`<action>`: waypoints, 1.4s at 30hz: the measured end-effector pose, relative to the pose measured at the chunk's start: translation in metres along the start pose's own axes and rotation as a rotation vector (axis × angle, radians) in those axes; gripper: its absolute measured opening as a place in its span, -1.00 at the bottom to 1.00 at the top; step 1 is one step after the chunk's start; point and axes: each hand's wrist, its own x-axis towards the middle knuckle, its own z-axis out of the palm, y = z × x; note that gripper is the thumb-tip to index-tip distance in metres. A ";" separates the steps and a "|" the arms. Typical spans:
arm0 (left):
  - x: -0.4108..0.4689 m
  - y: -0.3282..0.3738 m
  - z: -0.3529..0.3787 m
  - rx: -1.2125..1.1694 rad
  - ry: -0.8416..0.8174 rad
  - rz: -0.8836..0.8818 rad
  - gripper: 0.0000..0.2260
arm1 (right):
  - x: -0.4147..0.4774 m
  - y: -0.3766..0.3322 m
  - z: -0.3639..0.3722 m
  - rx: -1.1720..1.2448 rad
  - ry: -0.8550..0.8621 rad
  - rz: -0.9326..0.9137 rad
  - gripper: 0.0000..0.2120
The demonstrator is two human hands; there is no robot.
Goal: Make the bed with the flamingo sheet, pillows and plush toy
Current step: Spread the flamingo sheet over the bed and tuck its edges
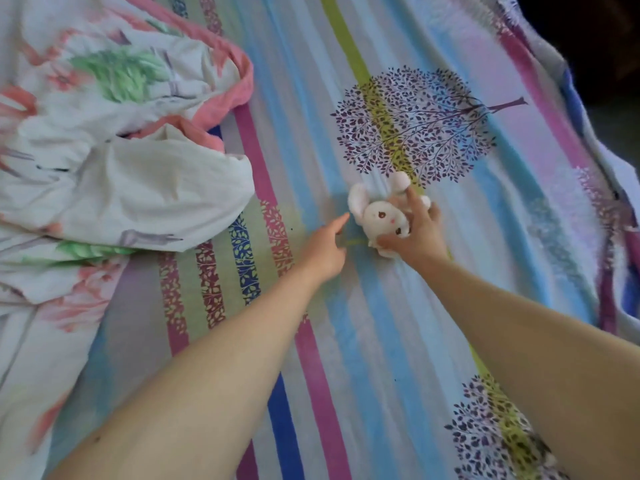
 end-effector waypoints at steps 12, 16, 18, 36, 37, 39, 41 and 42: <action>-0.045 -0.014 0.008 -0.373 0.245 0.003 -0.15 | -0.055 -0.008 0.037 0.518 -0.147 0.156 -0.90; -0.073 -0.047 -0.017 -0.205 0.278 0.088 -0.11 | -0.074 -0.036 0.070 0.476 -0.228 0.057 -0.74; -0.088 -0.063 -0.036 -0.180 0.328 0.114 -0.24 | -0.089 -0.059 0.086 0.502 -0.225 0.008 -0.73; -0.261 -0.232 -0.201 -0.665 0.915 -0.194 -0.59 | -0.226 -0.226 0.266 0.181 -0.646 -0.433 -0.36; -0.266 -0.240 -0.211 -0.674 0.947 -0.206 -0.60 | -0.233 -0.234 0.274 0.166 -0.644 -0.457 -0.33; -0.276 -0.264 -0.242 -0.743 1.057 -0.232 -0.63 | -0.248 -0.259 0.301 0.179 -0.664 -0.497 -0.28; -0.278 -0.283 -0.270 -0.894 1.176 -0.255 -0.62 | -0.256 -0.279 0.322 0.193 -0.671 -0.521 -0.26; -0.278 -0.291 -0.284 -0.971 1.235 -0.258 -0.62 | -0.259 -0.287 0.331 0.198 -0.671 -0.531 -0.27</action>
